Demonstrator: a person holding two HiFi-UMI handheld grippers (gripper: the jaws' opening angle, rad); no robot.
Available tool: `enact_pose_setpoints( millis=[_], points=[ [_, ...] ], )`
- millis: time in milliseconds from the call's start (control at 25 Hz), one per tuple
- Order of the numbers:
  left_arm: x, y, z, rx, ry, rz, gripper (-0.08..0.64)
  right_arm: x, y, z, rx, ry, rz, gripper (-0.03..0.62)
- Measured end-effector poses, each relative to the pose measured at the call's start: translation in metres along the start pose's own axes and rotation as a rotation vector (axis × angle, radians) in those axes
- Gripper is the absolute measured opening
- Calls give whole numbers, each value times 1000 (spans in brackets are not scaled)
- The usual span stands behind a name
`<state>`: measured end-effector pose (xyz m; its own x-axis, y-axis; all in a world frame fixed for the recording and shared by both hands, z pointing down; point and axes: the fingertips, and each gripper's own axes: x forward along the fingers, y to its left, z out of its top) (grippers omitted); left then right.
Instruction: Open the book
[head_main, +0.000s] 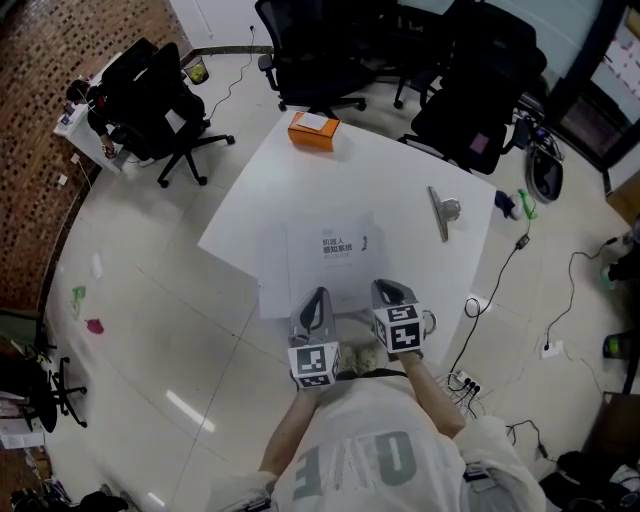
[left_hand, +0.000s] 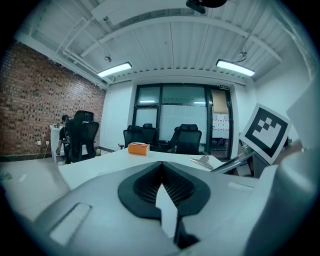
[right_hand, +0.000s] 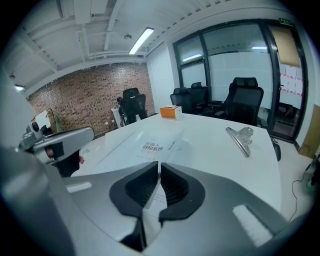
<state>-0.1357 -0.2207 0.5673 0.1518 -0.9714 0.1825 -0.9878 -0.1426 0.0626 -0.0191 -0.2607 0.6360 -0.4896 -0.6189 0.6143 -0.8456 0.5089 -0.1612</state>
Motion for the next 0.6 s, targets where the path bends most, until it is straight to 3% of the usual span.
enact_pose_setpoints(
  millis=[240, 520, 600],
  points=[
    [5, -16, -6, 58, 16, -78, 11, -4, 10, 17, 68, -44, 70, 23],
    [7, -46, -28, 84, 65, -237, 9, -7, 33, 44, 33, -95, 136, 20],
    [5, -54, -33, 54, 80, -296, 100, -5, 35, 48, 37, -99, 146, 20]
  ],
)
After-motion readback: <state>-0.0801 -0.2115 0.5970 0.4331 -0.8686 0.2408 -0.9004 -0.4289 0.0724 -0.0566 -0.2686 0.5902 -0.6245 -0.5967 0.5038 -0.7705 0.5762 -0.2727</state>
